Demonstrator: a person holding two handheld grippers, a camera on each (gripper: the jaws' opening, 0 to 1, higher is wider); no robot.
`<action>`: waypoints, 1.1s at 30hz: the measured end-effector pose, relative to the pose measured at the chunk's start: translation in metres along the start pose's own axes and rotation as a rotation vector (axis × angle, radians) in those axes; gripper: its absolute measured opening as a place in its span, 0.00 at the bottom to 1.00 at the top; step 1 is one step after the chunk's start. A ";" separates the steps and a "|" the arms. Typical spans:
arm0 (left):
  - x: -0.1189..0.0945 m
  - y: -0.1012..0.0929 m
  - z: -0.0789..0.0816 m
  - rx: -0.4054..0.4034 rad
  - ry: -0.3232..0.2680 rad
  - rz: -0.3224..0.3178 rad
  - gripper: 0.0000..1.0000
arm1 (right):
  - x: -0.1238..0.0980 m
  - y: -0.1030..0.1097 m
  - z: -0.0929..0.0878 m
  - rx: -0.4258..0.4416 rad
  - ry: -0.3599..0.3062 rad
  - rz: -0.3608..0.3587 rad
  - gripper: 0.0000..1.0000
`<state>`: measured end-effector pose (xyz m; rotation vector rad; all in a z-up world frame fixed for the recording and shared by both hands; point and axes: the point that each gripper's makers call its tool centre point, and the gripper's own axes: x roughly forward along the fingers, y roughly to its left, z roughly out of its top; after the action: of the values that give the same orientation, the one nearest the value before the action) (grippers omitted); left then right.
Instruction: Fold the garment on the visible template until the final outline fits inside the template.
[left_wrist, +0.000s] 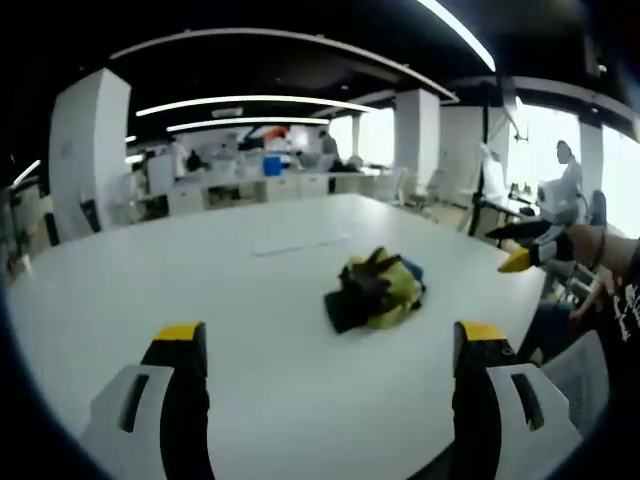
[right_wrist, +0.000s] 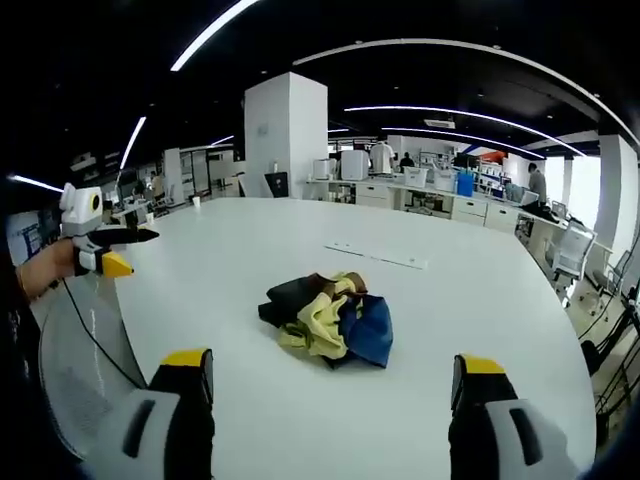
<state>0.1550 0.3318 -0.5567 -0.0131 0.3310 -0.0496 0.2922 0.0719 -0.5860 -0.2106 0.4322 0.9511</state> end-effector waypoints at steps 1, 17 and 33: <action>0.000 0.000 0.000 0.001 0.001 0.000 1.00 | 0.000 0.000 0.000 0.000 0.001 0.001 0.99; 0.005 0.002 0.002 0.002 0.003 0.002 0.99 | 0.003 -0.002 0.003 -0.012 -0.004 0.008 0.99; 0.005 0.000 0.005 0.009 0.007 -0.005 0.99 | 0.000 -0.004 0.005 -0.022 -0.002 0.010 0.99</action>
<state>0.1610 0.3315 -0.5540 -0.0050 0.3375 -0.0559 0.2964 0.0713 -0.5813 -0.2278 0.4210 0.9663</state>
